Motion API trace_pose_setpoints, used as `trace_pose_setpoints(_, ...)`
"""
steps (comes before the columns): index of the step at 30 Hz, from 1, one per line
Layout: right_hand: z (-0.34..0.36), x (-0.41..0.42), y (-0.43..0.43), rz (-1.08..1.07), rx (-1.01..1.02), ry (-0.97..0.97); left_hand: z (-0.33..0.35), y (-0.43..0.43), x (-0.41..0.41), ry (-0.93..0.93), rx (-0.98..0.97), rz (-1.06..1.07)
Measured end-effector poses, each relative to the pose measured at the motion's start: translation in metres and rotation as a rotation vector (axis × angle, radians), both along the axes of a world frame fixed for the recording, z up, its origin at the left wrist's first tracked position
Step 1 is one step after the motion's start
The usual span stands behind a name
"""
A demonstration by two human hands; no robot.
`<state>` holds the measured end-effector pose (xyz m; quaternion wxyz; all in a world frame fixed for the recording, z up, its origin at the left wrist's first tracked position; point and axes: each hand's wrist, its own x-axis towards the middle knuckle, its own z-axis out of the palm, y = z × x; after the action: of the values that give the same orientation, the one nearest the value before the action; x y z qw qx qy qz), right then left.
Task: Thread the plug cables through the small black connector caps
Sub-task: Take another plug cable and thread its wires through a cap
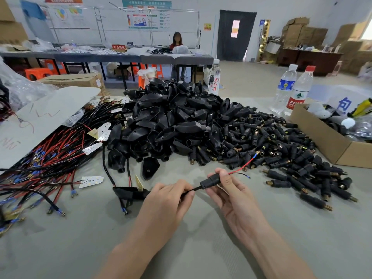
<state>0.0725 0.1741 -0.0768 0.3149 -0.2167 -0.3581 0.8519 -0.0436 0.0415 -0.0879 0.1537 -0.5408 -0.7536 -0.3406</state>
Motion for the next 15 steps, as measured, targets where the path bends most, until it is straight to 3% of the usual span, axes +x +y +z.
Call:
trace_pose_setpoints(10,0.0062,0.0032,-0.0019,0.035,0.004,0.019,-0.0033,-0.0007,0.0023,-0.166,-0.007,-0.077)
trace_pose_setpoints(15,0.0091,0.0044,-0.0022,0.059,-0.014,0.026,-0.0003,0.0010,0.0019,-0.351,0.066,-0.154)
